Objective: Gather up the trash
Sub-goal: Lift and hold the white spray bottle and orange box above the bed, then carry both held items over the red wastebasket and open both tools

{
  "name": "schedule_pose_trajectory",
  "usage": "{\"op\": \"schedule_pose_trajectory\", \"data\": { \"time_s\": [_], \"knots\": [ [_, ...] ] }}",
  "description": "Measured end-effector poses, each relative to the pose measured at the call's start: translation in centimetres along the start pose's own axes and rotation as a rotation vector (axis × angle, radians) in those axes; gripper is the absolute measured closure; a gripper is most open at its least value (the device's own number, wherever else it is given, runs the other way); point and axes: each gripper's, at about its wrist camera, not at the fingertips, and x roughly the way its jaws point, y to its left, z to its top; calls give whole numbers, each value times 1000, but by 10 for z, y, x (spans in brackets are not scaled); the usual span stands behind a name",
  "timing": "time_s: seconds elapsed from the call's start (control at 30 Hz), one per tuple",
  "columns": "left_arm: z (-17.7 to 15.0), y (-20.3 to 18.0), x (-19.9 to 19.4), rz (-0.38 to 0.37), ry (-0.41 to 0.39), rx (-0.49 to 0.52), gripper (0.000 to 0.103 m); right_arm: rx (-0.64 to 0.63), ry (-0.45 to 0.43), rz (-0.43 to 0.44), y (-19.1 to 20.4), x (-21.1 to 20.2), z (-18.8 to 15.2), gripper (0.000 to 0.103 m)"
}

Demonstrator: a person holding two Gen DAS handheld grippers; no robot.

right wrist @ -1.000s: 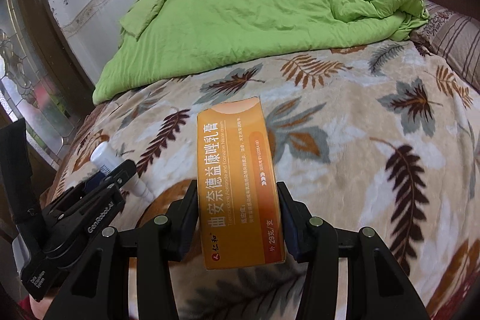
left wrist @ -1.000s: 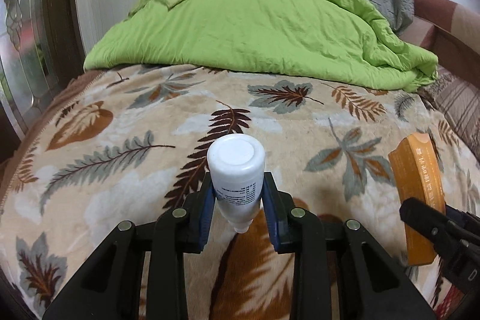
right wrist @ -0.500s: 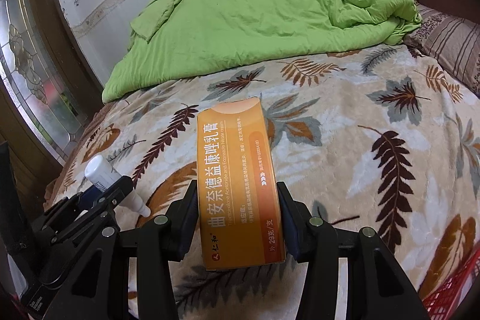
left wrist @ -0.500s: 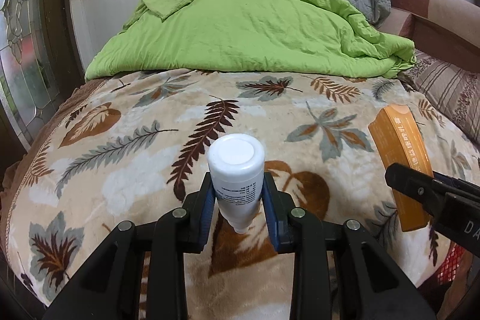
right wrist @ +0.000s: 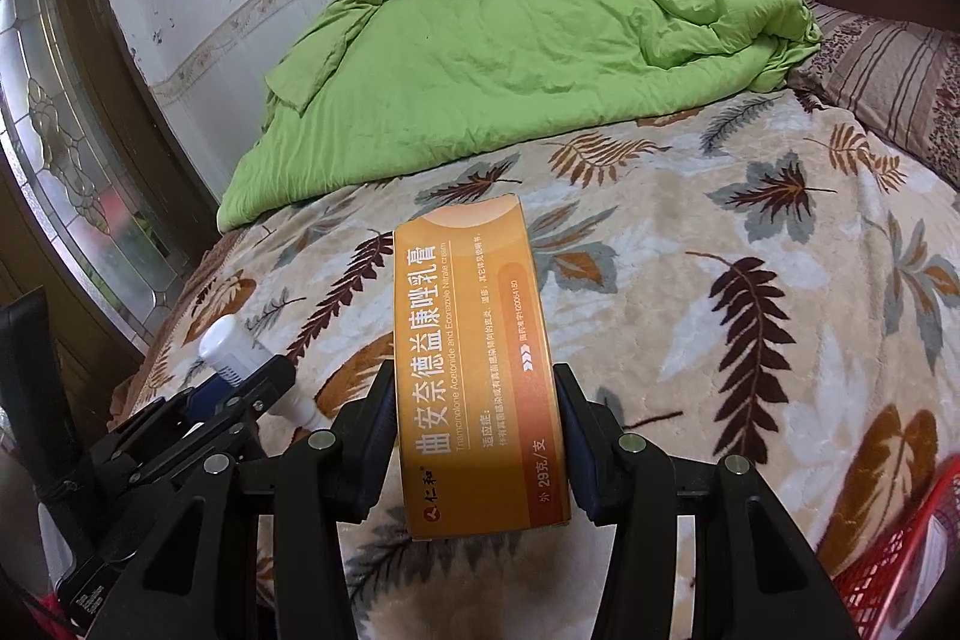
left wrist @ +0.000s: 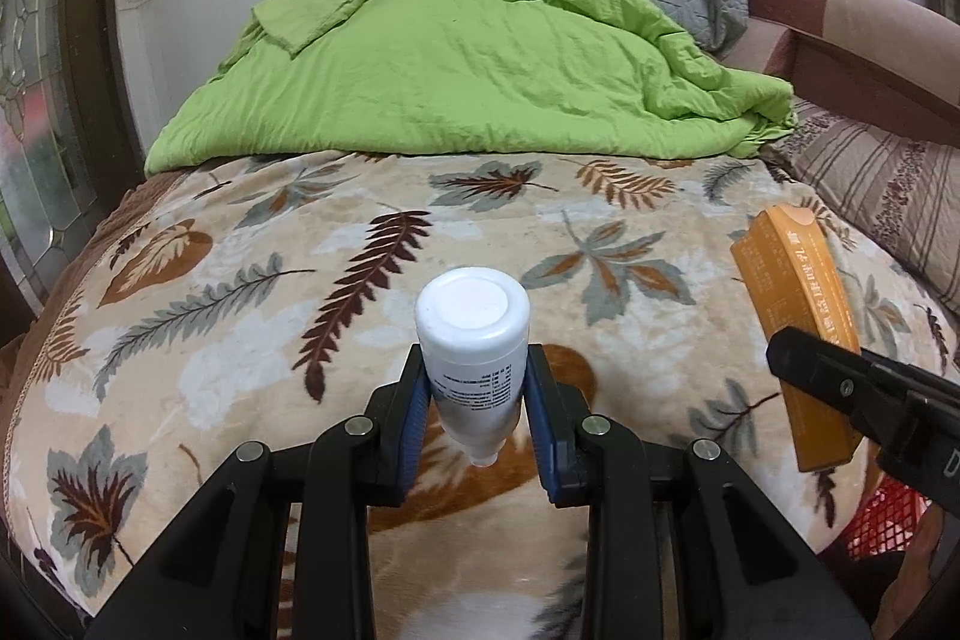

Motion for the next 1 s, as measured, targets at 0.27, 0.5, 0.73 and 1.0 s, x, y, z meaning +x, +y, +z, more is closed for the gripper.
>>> {"op": "schedule_pose_trajectory", "data": {
  "time_s": [0.27,0.5,0.73,1.0],
  "knots": [
    [7,-29,-22,-80,-26,43,74,44,-14,11,-24,-41,-5,50],
    [14,-65,-50,-181,-51,96,74,110,-62,-8,-57,-91,-7,50],
    [17,-106,-75,-289,-61,153,74,139,-101,-86,-96,-145,-23,50],
    [16,-164,-94,-398,-49,236,74,236,-89,-170,-149,-188,-58,50]
  ]
}}
